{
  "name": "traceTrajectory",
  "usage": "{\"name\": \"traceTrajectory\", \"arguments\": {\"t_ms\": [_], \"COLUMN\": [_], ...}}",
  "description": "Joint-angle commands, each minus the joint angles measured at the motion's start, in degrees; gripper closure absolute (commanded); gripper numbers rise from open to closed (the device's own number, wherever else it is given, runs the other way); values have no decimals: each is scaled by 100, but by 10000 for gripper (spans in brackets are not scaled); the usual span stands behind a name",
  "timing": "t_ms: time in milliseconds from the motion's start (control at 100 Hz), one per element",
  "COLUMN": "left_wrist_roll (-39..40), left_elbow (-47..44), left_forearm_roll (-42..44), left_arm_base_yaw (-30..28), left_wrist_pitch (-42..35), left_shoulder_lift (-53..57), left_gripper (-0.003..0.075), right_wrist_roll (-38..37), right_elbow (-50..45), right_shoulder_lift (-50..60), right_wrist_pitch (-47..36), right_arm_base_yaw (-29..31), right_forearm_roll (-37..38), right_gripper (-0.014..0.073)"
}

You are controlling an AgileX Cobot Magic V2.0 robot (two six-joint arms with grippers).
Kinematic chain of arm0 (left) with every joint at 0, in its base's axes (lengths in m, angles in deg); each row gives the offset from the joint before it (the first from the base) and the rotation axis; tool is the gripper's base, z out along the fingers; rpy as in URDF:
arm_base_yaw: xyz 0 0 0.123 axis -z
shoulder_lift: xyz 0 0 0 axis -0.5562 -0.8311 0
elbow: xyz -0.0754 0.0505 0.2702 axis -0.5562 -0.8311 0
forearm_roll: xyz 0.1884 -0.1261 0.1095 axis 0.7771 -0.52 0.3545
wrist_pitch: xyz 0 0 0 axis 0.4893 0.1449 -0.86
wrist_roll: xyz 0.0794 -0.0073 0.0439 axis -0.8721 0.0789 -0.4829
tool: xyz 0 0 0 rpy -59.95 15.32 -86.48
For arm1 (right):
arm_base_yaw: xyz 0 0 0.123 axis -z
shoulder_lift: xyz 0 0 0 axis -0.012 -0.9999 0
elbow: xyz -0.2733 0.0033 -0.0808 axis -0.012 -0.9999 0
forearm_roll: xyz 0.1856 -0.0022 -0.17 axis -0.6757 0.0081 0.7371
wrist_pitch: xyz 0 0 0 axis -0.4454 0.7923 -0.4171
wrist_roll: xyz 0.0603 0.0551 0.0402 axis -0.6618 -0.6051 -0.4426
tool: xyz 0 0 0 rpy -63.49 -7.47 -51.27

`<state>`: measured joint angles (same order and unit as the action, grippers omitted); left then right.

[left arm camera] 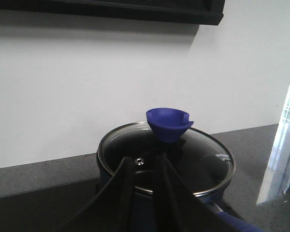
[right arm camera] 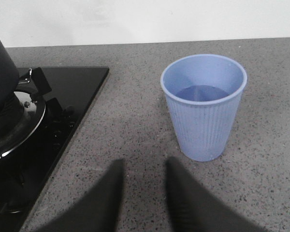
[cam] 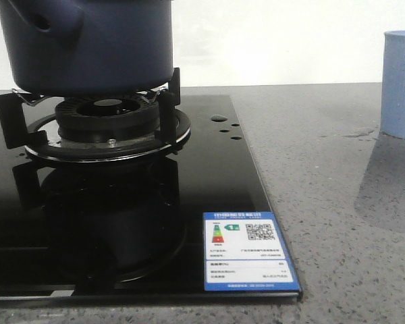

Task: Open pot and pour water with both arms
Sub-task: 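Close the left gripper on the blue knob of the glass lid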

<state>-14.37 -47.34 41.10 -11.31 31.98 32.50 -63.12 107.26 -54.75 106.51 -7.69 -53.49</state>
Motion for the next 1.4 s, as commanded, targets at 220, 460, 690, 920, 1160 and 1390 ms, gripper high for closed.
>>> {"name": "traceTrajectory", "arguments": {"t_ms": [220,460,690,920,1160,1390], "left_wrist_roll": [-21,-21,-21,-21,-21,-21], "left_elbow": [432,1105,1724,2071,2153,2157], "left_forearm_roll": [-141,-84,-84,137,139,139], "left_arm_base_yaw": [544,561,561,831,872,872], "left_wrist_pitch": [-1368,-1495,-1558,-1591,-1814,-1957], "left_shoulder_lift": [-1168,-2441,-3405,-3831,-4064,-4244], "left_gripper": [265,192,189,189,189,189], "right_wrist_roll": [51,51,51,51,51,51], "right_elbow": [209,209,209,209,209,209], "right_shoulder_lift": [-83,-83,-83,-83,-83,-83], "right_wrist_pitch": [-727,-857,-857,-857,-857,-857], "right_arm_base_yaw": [-27,-27,-27,-27,-27,-27], "right_forearm_roll": [-91,-185,-185,-185,-185,-185], "right_gripper": [48,49,49,49,49,49]}}
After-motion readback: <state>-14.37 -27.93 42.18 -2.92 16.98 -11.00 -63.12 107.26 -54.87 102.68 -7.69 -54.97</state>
